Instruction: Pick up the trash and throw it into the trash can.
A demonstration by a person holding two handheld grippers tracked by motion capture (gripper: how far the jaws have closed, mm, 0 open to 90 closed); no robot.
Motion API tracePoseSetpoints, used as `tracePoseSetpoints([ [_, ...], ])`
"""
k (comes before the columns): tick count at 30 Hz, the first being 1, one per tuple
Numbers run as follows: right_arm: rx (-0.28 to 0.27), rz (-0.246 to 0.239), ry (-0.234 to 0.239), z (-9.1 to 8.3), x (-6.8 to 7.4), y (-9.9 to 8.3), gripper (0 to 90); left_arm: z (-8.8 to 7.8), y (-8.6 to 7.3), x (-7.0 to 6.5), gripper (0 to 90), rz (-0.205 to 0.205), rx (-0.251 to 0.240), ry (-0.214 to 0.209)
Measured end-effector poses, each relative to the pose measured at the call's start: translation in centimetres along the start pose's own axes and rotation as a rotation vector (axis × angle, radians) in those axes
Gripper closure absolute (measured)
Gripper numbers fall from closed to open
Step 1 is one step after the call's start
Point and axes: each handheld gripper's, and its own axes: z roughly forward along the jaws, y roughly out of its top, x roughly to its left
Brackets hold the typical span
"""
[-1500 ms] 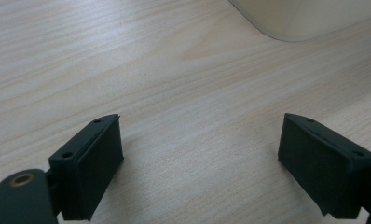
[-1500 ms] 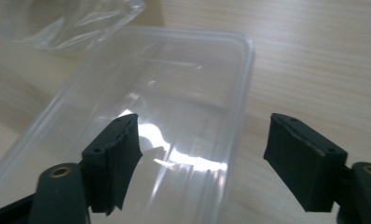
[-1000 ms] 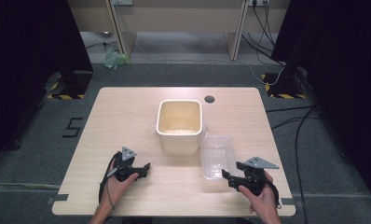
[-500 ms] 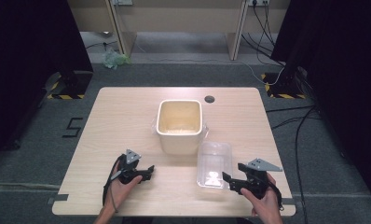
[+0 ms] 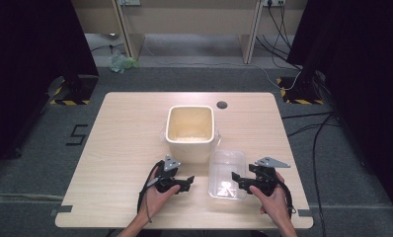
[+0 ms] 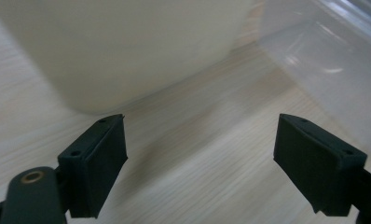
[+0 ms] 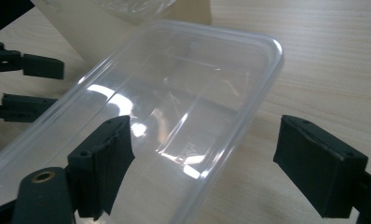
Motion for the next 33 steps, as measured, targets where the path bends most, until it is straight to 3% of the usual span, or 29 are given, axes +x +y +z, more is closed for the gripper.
tracePoseSetpoints([
  [3,0.002,0.012,0.021,0.1,0.1,-0.1,22.0,0.5,0.3,-0.6,16.9,0.004,0.005,-0.011],
  [4,0.009,0.024,0.049,0.2,0.3,-0.1,24.4,0.9,0.6,-1.1,17.2,-0.021,0.005,-0.044],
  [5,0.009,0.024,0.049,0.2,0.3,-0.1,24.4,0.9,0.6,-1.1,17.5,-0.021,0.005,-0.044],
  [8,0.010,0.030,0.084,0.2,1.0,-0.6,24.4,1.6,1.1,-2.0,18.1,-0.043,0.012,-0.099],
  [12,0.009,0.019,0.105,-0.3,1.5,-1.1,28.8,1.7,1.5,-2.8,23.2,-0.031,0.013,-0.088],
  [13,0.004,0.023,0.108,-0.5,1.6,-1.2,29.2,1.7,1.5,-2.9,23.1,-0.045,0.017,-0.099],
  [19,-0.018,0.008,0.095,-1.1,2.0,-1.3,31.0,0.8,1.8,-3.2,23.8,-0.070,0.009,-0.130],
  [25,-0.057,-0.042,0.038,-2.1,3.2,-0.6,34.1,-0.7,2.8,-4.0,26.1,-0.054,-0.022,-0.140],
  [26,-0.078,-0.057,0.017,-2.6,3.6,-0.2,34.6,-1.3,3.3,-4.3,26.4,-0.035,-0.036,-0.137],
  [33,-0.123,-0.074,-0.007,-4.2,4.1,1.3,35.3,-3.0,5.2,-5.0,30.8,-0.001,-0.077,-0.123],
])
